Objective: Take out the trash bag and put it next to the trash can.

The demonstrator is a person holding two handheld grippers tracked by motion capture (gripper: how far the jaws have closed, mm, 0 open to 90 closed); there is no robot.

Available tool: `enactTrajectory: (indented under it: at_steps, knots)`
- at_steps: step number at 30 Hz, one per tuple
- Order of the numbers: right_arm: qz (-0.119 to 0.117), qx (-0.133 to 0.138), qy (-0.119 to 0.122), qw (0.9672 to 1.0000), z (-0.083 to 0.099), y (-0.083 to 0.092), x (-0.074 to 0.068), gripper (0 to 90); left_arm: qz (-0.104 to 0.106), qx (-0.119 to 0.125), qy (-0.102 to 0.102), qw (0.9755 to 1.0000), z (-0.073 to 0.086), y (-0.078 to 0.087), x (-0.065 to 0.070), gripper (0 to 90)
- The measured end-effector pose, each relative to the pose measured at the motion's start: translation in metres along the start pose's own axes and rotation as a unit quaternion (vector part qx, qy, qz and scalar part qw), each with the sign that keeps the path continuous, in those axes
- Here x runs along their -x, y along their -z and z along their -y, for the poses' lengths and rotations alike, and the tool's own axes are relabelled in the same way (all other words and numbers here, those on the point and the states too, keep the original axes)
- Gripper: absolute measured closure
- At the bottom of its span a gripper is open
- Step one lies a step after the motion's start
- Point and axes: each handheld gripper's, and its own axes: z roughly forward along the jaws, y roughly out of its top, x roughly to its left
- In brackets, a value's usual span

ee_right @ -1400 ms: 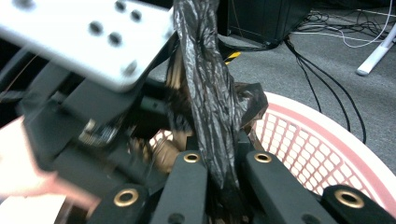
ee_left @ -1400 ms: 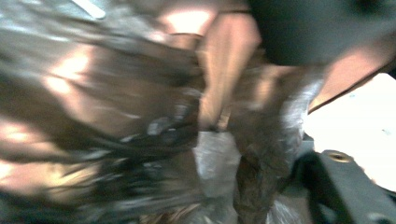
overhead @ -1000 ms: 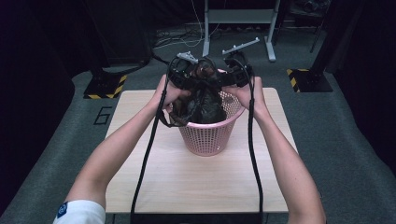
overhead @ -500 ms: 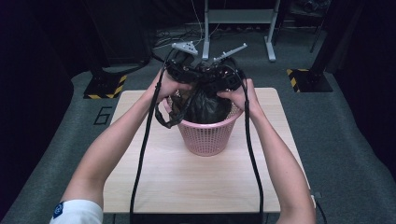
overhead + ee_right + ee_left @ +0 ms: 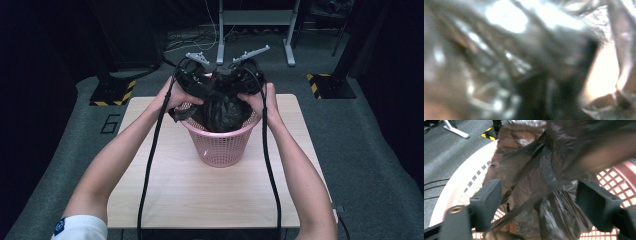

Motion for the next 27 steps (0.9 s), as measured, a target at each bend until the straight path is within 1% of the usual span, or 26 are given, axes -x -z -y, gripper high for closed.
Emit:
enactTrajectory:
  at_steps: [1, 2, 3, 5, 7, 8, 9, 10, 11, 12, 13, 14, 15, 16, 17, 19, 21, 22, 23, 24, 25, 26, 27]
  knots:
    - [0.001, 0.005, 0.006, 1.0000, -0.003, 0.001, -0.003, 89.1, -0.009, -0.006, -0.008, 0.9999, -0.002, -0.006, 0.004, 16.4]
    - [0.002, 0.011, 0.009, 0.9999, -0.006, 0.003, -0.005, 89.2, -0.010, -0.008, -0.011, 0.9999, -0.003, -0.009, 0.005, 16.6]
    - [0.002, 0.017, 0.011, 0.9998, -0.009, 0.005, -0.008, 89.3, -0.012, -0.008, -0.009, 0.9999, -0.003, -0.012, 0.007, 16.3]
    - [0.003, 0.029, 0.018, 0.9994, -0.014, 0.008, -0.014, 89.3, -0.022, -0.014, -0.016, 0.9995, -0.005, -0.016, 0.009, 15.7]
    - [0.000, 0.033, 0.025, 0.9991, -0.018, 0.009, -0.018, 89.4, -0.025, -0.013, -0.015, 0.9995, -0.005, -0.017, 0.009, 16.1]
    - [0.001, 0.034, 0.027, 0.9991, -0.019, 0.009, -0.020, 89.4, -0.032, -0.008, -0.009, 0.9994, -0.005, -0.018, 0.010, 17.5]
    - [-0.001, 0.034, 0.029, 0.9990, -0.020, 0.009, -0.022, 89.4, -0.037, -0.006, -0.004, 0.9993, -0.005, -0.018, 0.010, 21.5]
    - [-0.002, 0.035, 0.029, 0.9990, -0.020, 0.009, -0.024, 89.4, -0.034, -0.009, -0.010, 0.9993, -0.004, -0.018, 0.009, 25.4]
    - [-0.002, 0.035, 0.029, 0.9990, -0.020, 0.009, -0.024, 89.4, -0.034, -0.009, -0.010, 0.9993, -0.004, -0.018, 0.009, 29.7]
    - [-0.004, 0.035, 0.030, 0.9989, -0.021, 0.008, -0.026, 89.5, -0.044, -0.006, -0.006, 0.9990, -0.002, -0.019, 0.008, 36.0]
    - [-0.004, 0.036, 0.030, 0.9989, -0.021, 0.008, -0.027, 89.4, -0.044, -0.002, -0.006, 0.9990, -0.001, -0.019, 0.008, 39.5]
    - [-0.004, 0.036, 0.030, 0.9989, -0.021, 0.008, -0.027, 89.4, -0.044, -0.002, -0.006, 0.9990, -0.001, -0.019, 0.008, 46.6]
    - [-0.004, 0.034, 0.029, 0.9990, -0.021, 0.007, -0.028, 89.4, -0.048, -0.003, -0.004, 0.9988, 0.000, -0.020, 0.007, 46.6]
    - [-0.006, 0.032, 0.025, 0.9992, -0.020, 0.006, -0.028, 89.4, -0.053, 0.000, -0.001, 0.9986, 0.001, -0.019, 0.006, 62.1]
    - [-0.007, 0.029, 0.022, 0.9993, -0.020, 0.005, -0.028, 89.3, -0.055, 0.008, 0.006, 0.9984, 0.002, -0.020, 0.005, 68.3]
    - [-0.007, 0.030, 0.018, 0.9994, -0.019, 0.004, -0.028, 89.0, -0.059, 0.011, 0.010, 0.9981, 0.002, -0.020, 0.005, 76.6]
    - [-0.010, 0.027, 0.012, 0.9995, -0.018, 0.005, -0.026, 87.4, -0.068, 0.013, 0.016, 0.9975, 0.003, -0.021, 0.004, 81.7]
    - [-0.010, 0.027, 0.012, 0.9995, -0.018, 0.005, -0.026, 87.4, -0.068, 0.013, 0.016, 0.9975, 0.003, -0.021, 0.004, 82.8]
    - [-0.009, 0.027, 0.006, 0.9996, -0.017, 0.006, -0.025, 83.4, -0.076, 0.017, 0.018, 0.9968, 0.003, -0.020, 0.004, 82.8]
    - [-0.008, 0.021, 0.000, 0.9997, -0.015, 0.009, -0.023, 74.8, -0.083, 0.025, 0.021, 0.9961, 0.003, -0.018, 0.002, 84.1]
    - [-0.008, 0.021, 0.000, 0.9997, -0.015, 0.009, -0.023, 74.8, -0.083, 0.025, 0.021, 0.9961, 0.003, -0.018, 0.002, 84.3]
    - [0.001, 0.009, -0.006, 0.9999, -0.012, 0.013, -0.020, 57.4, -0.084, 0.032, 0.026, 0.9956, 0.002, -0.015, 0.000, 84.5]
    - [0.001, 0.008, -0.009, 0.9999, -0.010, 0.015, -0.019, 52.0, -0.085, 0.035, 0.028, 0.9954, 0.001, -0.014, 0.000, 84.6]
